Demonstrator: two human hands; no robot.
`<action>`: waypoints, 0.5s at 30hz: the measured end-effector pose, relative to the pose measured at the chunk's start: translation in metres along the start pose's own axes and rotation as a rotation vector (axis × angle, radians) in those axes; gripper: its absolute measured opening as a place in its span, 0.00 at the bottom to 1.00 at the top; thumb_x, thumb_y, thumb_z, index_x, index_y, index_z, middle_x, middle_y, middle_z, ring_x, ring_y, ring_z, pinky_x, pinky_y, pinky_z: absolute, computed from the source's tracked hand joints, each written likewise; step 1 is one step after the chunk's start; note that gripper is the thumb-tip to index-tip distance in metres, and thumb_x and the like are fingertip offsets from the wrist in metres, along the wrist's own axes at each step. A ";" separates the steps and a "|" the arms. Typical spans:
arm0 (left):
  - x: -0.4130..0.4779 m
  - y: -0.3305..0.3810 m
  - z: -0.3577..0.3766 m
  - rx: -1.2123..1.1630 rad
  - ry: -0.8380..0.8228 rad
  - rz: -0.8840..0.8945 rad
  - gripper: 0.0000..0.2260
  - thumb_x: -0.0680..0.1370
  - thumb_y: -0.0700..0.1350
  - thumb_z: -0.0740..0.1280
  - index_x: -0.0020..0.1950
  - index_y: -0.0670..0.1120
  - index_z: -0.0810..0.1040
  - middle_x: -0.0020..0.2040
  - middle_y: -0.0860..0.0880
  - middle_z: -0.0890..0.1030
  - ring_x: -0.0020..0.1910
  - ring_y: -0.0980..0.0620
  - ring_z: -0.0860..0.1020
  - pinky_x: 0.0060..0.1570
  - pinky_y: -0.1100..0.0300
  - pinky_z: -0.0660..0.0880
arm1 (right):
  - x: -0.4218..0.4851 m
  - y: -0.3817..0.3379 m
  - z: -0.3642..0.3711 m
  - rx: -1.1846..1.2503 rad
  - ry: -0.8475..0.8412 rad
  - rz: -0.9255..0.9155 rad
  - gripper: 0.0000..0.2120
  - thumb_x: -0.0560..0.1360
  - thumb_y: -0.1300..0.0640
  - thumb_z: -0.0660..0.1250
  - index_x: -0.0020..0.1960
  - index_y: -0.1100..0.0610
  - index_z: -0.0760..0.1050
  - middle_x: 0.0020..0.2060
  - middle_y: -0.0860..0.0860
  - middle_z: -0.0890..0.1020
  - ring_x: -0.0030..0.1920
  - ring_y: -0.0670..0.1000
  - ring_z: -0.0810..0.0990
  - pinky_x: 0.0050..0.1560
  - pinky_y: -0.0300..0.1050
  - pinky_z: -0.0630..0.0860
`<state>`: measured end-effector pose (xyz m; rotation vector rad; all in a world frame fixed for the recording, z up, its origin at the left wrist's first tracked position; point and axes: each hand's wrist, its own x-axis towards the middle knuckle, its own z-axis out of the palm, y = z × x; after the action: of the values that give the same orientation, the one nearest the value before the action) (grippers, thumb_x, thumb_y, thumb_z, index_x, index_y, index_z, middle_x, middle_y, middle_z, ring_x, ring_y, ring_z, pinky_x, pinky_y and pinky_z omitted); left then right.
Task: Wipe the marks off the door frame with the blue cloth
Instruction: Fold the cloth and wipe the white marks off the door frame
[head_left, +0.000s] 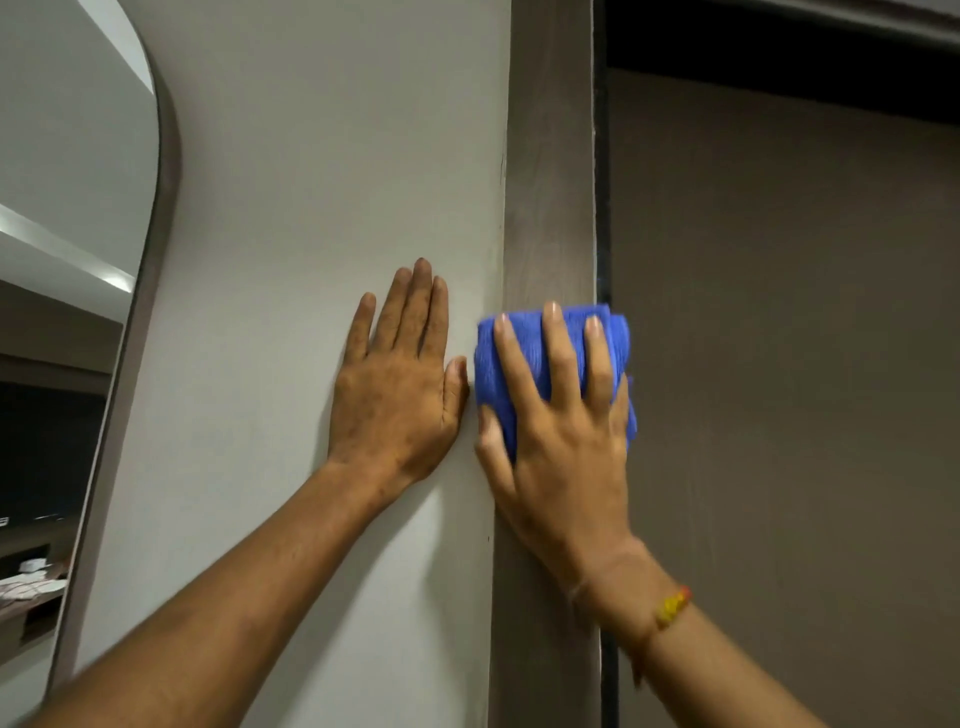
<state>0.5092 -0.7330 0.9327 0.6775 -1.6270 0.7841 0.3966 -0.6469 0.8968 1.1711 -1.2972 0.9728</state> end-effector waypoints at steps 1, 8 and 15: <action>0.000 0.000 0.000 -0.001 0.004 0.000 0.29 0.78 0.55 0.40 0.76 0.43 0.40 0.79 0.44 0.43 0.77 0.49 0.41 0.76 0.49 0.43 | -0.016 0.000 0.001 0.002 -0.015 -0.007 0.30 0.73 0.43 0.54 0.74 0.48 0.56 0.74 0.58 0.62 0.74 0.62 0.52 0.65 0.72 0.64; 0.000 0.000 0.000 0.004 -0.005 -0.003 0.29 0.78 0.54 0.41 0.76 0.44 0.40 0.79 0.44 0.43 0.77 0.48 0.41 0.76 0.49 0.42 | 0.061 0.011 -0.008 -0.012 -0.085 -0.069 0.31 0.75 0.42 0.56 0.75 0.46 0.51 0.76 0.56 0.55 0.75 0.63 0.47 0.68 0.74 0.56; 0.000 0.000 0.001 0.016 0.002 0.001 0.29 0.78 0.54 0.41 0.76 0.43 0.41 0.79 0.44 0.44 0.77 0.48 0.42 0.76 0.49 0.42 | 0.024 0.001 0.001 -0.010 0.003 0.018 0.31 0.75 0.37 0.52 0.75 0.46 0.50 0.76 0.56 0.55 0.75 0.62 0.48 0.66 0.76 0.56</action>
<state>0.5088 -0.7335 0.9323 0.6874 -1.6209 0.7993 0.3972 -0.6503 0.9203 1.1517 -1.3109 0.9797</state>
